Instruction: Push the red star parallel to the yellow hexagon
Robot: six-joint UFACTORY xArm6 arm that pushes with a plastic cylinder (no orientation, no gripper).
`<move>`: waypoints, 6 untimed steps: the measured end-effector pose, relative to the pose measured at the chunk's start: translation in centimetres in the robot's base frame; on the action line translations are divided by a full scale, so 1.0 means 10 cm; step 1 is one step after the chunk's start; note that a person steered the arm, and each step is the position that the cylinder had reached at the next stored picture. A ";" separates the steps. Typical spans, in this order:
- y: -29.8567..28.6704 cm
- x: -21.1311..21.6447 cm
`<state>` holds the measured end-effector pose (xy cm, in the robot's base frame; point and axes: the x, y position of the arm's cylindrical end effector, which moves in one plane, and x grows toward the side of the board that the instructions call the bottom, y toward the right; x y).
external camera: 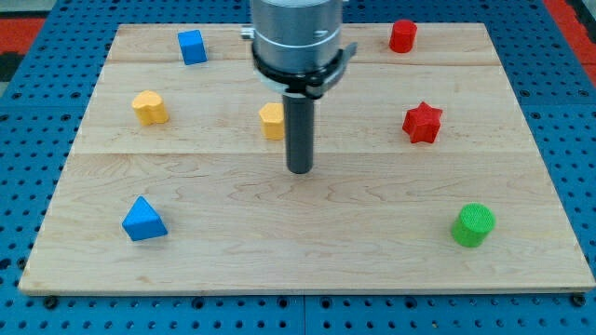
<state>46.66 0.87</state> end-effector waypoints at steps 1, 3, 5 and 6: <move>0.33 -0.02; 1.37 -0.13; 1.93 -0.64; 1.52 -0.82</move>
